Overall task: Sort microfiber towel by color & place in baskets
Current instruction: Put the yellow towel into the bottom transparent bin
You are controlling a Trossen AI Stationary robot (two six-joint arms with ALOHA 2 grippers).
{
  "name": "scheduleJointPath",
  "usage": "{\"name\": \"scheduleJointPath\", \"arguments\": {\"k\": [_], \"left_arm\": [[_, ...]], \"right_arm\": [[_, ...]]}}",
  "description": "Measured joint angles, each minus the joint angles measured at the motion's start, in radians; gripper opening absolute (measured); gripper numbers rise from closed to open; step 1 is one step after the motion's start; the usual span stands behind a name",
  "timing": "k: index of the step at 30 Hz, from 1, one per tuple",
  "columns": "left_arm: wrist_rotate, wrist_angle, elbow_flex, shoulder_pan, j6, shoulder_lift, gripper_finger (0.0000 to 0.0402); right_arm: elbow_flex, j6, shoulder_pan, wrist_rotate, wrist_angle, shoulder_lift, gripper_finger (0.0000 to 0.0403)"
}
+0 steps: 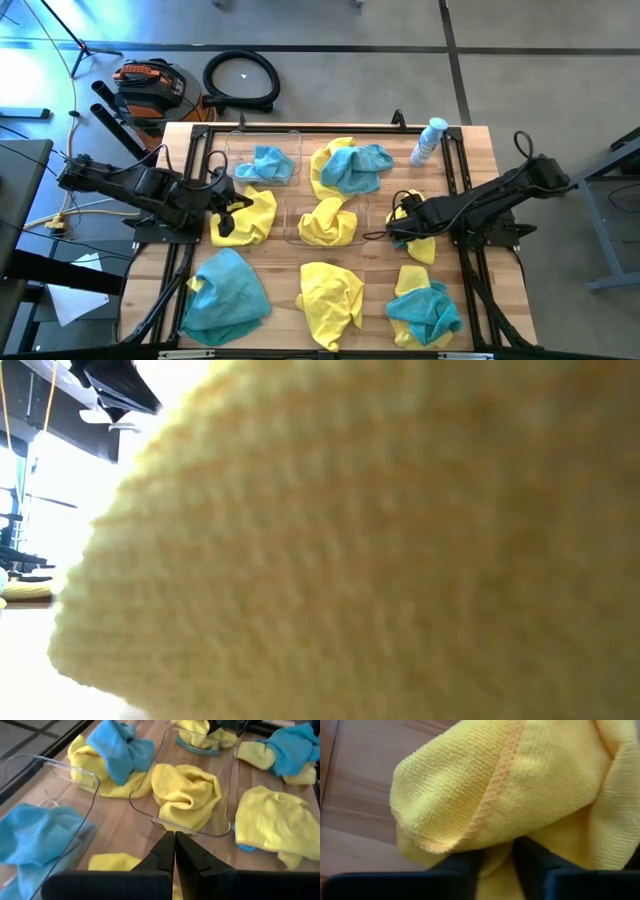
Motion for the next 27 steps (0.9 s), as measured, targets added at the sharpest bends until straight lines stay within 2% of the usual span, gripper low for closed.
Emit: {"name": "scheduleJointPath", "arguments": {"k": [2, 4, 8, 13, 16, 19, 27], "left_arm": [[-0.001, 0.009, 0.0, 0.0, 0.013, -0.005, 0.0001], [0.0, 0.008, 0.0, 0.0, 0.007, -0.009, 0.0001], [-0.001, 0.008, 0.0, 0.0, -0.008, -0.009, 0.0001], [-0.001, 0.008, 0.0, 0.0, 0.02, -0.009, 0.0001], [-0.003, 0.008, 0.0, 0.0, 0.042, -0.009, 0.0001], [-0.003, 0.008, 0.0, 0.0, 0.048, -0.009, 0.0001], [-0.003, 0.008, 0.0, 0.0, 0.049, -0.009, 0.0001]], "right_arm": [[0.004, 0.007, 0.002, 0.0, -0.008, -0.018, 0.0032], [0.024, 0.013, 0.01, 0.0, -0.014, -0.041, 0.0013], [0.125, 0.087, 0.043, 0.015, -0.141, -0.079, 0.0018], [0.367, 0.164, 0.112, 0.077, -0.421, -0.076, 0.0006], [0.528, 0.21, 0.16, 0.156, -0.536, -0.066, 0.0003], [0.671, 0.217, 0.201, 0.257, -0.567, -0.037, 0.0002], [0.987, 0.025, 0.211, 0.493, -0.531, 0.164, 0.0001]]}}
